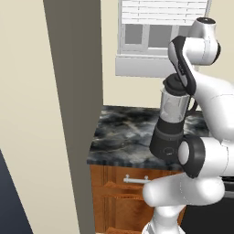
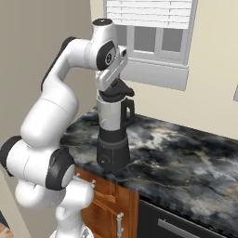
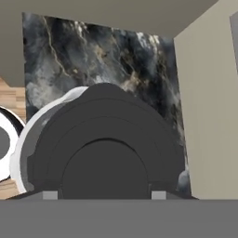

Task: Grab the lime and lemon from the fridge, place them in the blender, close the lid, and turn on the blender to create a marinade.

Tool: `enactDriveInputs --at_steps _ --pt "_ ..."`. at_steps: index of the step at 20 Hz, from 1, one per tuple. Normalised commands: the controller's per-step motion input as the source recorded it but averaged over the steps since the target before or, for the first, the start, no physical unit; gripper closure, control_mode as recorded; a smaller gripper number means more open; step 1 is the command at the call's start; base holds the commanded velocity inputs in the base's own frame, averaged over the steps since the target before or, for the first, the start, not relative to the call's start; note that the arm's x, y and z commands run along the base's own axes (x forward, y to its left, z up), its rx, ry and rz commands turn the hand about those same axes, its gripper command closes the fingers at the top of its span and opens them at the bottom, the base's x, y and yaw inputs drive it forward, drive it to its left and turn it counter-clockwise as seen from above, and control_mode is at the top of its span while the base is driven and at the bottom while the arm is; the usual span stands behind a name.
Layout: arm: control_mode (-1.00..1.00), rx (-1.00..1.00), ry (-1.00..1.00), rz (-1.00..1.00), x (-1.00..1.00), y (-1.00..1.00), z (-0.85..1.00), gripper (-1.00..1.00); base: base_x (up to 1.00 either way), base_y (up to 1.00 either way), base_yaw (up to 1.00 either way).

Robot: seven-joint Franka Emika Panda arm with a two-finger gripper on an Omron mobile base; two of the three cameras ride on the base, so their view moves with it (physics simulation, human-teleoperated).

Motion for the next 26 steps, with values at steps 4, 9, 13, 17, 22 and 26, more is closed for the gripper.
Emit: enactDriveInputs --at_steps 4,9,13,17,22,26 --pt "-1.0 0.0 0.08 0.0 0.0 0.02 -0.04 1.0 0.0 0.0 0.0" --pt "-1.0 0.0 0.12 0.0 -0.11 0.01 0.0 1.0 0.0 0.0 0.0" --pt "-1.0 0.0 0.16 0.0 -0.29 0.0 0.0 1.0 0.0 0.0 0.0" --pt "-1.0 0.0 0.14 0.0 -0.29 0.01 -0.01 1.0 0.0 0.0 0.0" --pt "-1.0 -0.01 0.07 0.0 -0.08 0.1 -0.27 1.0 0.0 0.0 0.0" --pt "-1.0 -0.05 0.0 0.0 0.0 0.23 -0.33 1.0 0.0 0.0 0.0"
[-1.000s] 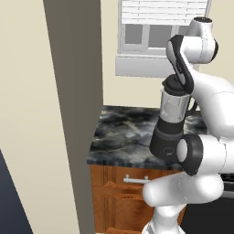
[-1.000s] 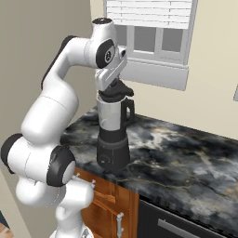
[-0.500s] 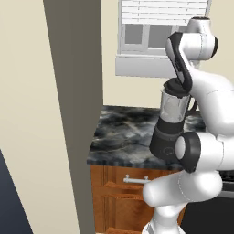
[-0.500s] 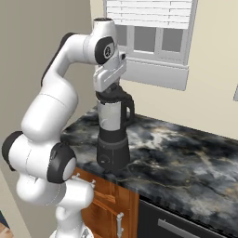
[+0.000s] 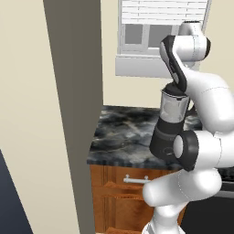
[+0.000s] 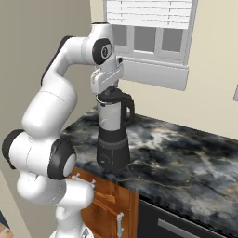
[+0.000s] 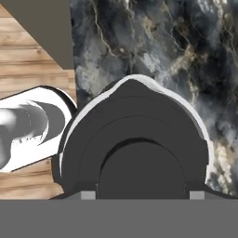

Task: Grab the lime and lemon from the fridge, place them in the blender, close the lid, and turn on the blender to create a marinade.

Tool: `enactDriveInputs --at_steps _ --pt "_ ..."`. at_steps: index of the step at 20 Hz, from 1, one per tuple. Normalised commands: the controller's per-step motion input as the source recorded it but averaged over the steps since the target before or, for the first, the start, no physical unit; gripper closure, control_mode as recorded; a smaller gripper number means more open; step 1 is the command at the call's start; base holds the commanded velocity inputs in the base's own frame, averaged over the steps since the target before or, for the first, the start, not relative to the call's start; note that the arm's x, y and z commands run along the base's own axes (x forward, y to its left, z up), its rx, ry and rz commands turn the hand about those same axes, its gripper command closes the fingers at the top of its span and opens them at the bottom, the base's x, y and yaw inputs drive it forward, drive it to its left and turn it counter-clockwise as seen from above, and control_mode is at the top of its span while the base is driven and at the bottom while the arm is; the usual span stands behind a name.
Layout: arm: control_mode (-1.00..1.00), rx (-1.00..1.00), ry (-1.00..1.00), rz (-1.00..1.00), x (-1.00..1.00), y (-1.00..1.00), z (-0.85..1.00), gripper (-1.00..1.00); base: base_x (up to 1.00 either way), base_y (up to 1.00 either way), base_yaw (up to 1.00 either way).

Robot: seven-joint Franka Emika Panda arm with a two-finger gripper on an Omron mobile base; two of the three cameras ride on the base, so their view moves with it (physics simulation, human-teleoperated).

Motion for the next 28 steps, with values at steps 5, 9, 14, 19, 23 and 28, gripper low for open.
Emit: enactDriveInputs --at_steps 5,9,14,19,23,28 --pt "-1.0 -0.06 0.0 0.0 0.0 0.23 -0.24 1.0 0.0 0.0 0.0" --pt "-1.0 -0.04 -0.01 0.0 -0.06 0.08 -0.11 -1.0 0.0 0.0 0.0" --pt "-1.0 0.0 -0.04 0.0 -0.2 0.0 0.0 -1.0 0.0 0.0 0.0" --pt "-1.0 0.0 -0.05 0.0 -0.13 0.0 0.0 -1.0 0.0 0.0 0.0" --pt "-1.0 0.0 -0.01 0.0 -0.01 0.0 0.0 -1.0 0.0 0.0 0.0" --pt "-1.0 0.0 0.0 0.0 0.0 0.0 0.0 -1.0 0.0 0.0 0.0"
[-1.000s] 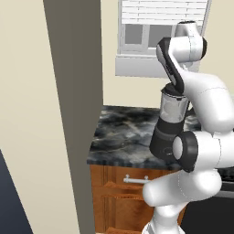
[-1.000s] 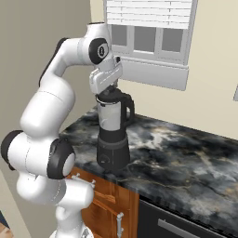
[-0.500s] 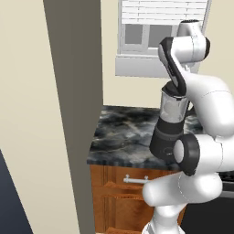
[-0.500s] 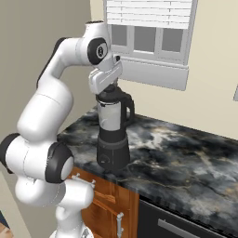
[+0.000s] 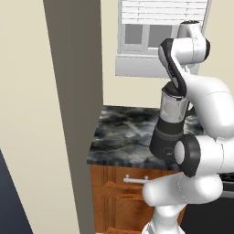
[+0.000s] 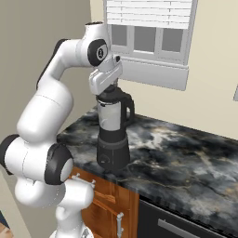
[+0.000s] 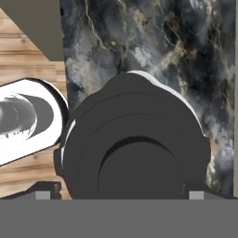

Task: Grab the lime and lemon from the fridge, place them in the blender, close the lid, and turn on the blender to create a marinade.

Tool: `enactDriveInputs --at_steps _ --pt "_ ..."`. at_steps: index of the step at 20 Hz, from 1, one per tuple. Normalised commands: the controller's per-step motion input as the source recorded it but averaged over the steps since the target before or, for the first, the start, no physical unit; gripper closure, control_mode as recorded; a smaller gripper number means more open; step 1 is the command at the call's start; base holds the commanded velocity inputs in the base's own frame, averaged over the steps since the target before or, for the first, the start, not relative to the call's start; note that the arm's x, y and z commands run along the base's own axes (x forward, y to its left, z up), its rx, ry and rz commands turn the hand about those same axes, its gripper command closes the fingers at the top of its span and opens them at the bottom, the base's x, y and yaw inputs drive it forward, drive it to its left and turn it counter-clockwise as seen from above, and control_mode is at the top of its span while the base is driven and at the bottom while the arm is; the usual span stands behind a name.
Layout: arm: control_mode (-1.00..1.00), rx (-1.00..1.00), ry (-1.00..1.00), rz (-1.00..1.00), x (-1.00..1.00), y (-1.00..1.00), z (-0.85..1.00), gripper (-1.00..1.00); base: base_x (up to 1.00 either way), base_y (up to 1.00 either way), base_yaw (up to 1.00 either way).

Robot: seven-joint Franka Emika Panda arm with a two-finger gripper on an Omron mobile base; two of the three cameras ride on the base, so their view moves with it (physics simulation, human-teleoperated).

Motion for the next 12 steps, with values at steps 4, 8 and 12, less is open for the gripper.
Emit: enactDriveInputs --at_steps 4,8,12 --pt "-1.0 0.0 -0.01 0.0 0.0 0.0 0.0 -1.0 0.0 0.0 0.0" --pt "-1.0 0.0 -0.08 0.0 0.0 0.0 0.01 -1.0 0.0 0.0 0.0" --pt "-1.0 0.0 -0.12 0.0 0.0 0.02 0.04 -1.0 0.0 0.0 0.0"
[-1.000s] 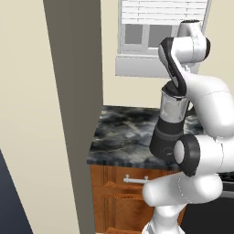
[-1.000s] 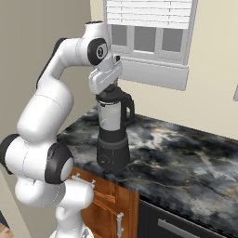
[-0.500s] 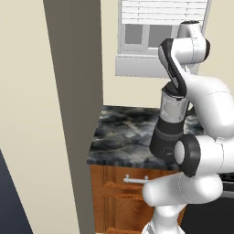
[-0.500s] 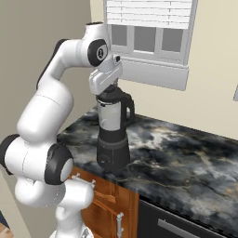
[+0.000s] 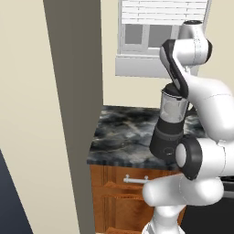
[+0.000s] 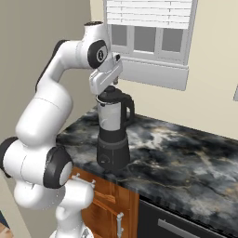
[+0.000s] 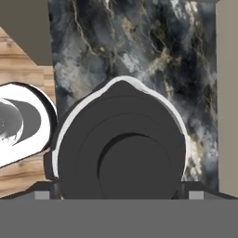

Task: Grab the lime and lemon from the fridge, place them in the blender, close the lid, and turn on the blender to create a marinade.

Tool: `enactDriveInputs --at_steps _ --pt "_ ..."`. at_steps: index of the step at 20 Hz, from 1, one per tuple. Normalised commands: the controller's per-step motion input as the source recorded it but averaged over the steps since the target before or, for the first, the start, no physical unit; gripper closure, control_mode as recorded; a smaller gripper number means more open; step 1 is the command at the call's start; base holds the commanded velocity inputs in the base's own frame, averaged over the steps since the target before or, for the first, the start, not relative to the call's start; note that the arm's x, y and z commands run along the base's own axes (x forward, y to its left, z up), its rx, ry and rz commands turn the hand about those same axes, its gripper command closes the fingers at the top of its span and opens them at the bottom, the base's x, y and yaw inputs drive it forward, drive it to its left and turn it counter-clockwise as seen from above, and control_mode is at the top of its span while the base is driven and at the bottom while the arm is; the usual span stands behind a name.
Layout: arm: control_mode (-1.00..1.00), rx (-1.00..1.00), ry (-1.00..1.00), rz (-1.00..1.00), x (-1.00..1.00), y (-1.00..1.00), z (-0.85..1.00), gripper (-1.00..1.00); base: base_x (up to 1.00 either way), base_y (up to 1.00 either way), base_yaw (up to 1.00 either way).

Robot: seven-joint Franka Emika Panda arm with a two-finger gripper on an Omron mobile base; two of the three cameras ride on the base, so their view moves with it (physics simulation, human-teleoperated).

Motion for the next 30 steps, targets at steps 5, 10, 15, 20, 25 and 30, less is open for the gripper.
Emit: enactDriveInputs --at_steps 5,10,15,20,25,30 --pt "-1.0 0.0 -0.1 0.0 0.0 0.11 0.06 -1.0 0.0 0.0 0.0" --pt "-1.0 -0.01 -0.09 0.0 -0.06 0.12 0.11 -1.0 0.0 0.0 0.0" --pt "-1.0 -0.01 -0.07 0.0 -0.53 0.02 0.15 -1.0 0.0 0.0 0.0" --pt "-1.0 0.0 -0.12 -0.07 -0.97 0.0 -0.02 -1.0 0.0 0.0 0.0" --pt "-1.0 0.0 -0.15 -0.21 -0.9 0.2 -0.21 -1.0 0.0 0.0 0.0" --pt "-1.0 0.01 -0.09 -0.4 -0.52 0.36 -0.22 -1.0 0.0 0.0 0.0"
